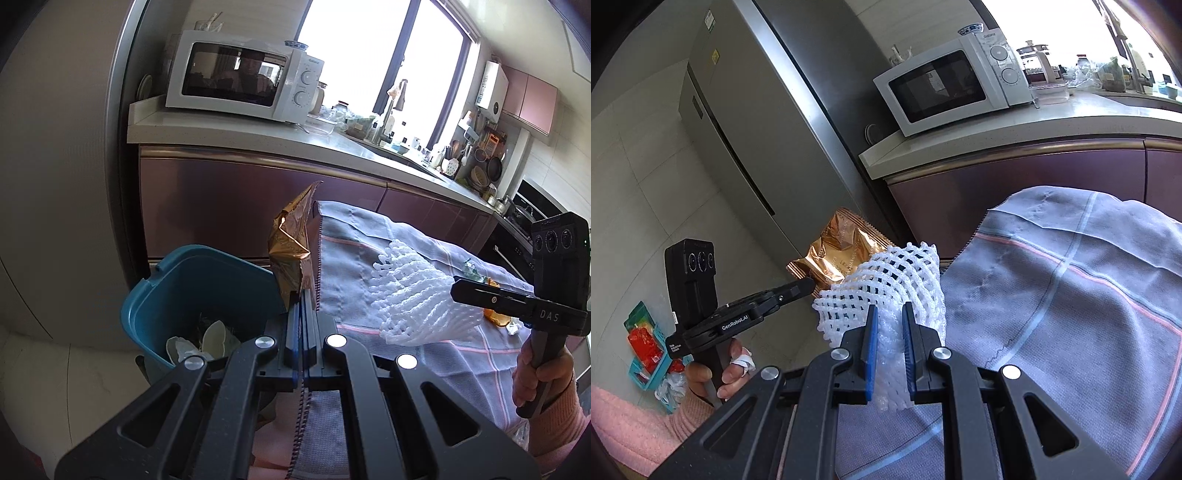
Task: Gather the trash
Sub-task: 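Lower the wrapper and foam net into the teal bin and open both tools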
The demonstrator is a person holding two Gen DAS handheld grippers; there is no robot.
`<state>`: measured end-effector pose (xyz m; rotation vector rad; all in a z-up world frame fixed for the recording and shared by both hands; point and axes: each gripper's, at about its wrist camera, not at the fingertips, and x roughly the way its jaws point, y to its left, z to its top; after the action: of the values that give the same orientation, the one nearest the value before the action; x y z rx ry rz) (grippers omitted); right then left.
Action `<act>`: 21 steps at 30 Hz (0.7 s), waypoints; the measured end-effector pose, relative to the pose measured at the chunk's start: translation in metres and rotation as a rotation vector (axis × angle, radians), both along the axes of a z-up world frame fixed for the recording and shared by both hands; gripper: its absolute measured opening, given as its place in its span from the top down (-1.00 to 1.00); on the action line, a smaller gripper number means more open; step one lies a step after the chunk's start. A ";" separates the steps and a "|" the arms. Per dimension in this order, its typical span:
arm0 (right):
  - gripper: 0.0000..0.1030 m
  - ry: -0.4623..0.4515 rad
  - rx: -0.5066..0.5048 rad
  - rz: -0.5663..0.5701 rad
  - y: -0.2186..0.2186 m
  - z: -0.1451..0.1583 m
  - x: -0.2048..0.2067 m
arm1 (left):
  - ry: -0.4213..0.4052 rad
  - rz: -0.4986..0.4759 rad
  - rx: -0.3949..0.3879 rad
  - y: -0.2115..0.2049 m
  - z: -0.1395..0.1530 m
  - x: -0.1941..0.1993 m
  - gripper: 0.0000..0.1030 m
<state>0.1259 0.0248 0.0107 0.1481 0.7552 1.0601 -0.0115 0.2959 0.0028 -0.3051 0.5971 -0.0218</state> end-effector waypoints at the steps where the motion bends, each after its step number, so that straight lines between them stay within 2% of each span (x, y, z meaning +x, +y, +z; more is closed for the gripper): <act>1: 0.77 0.001 -0.005 0.006 0.005 -0.001 0.002 | 0.004 0.008 0.000 0.003 -0.001 0.000 0.97; 21: 0.77 0.044 -0.095 0.078 0.082 -0.015 0.031 | 0.081 0.104 0.004 0.040 -0.029 0.011 0.97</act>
<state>0.1565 0.1064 -0.0040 0.0615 0.8547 1.0958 -0.0002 0.3364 -0.0262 -0.3340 0.6610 0.0919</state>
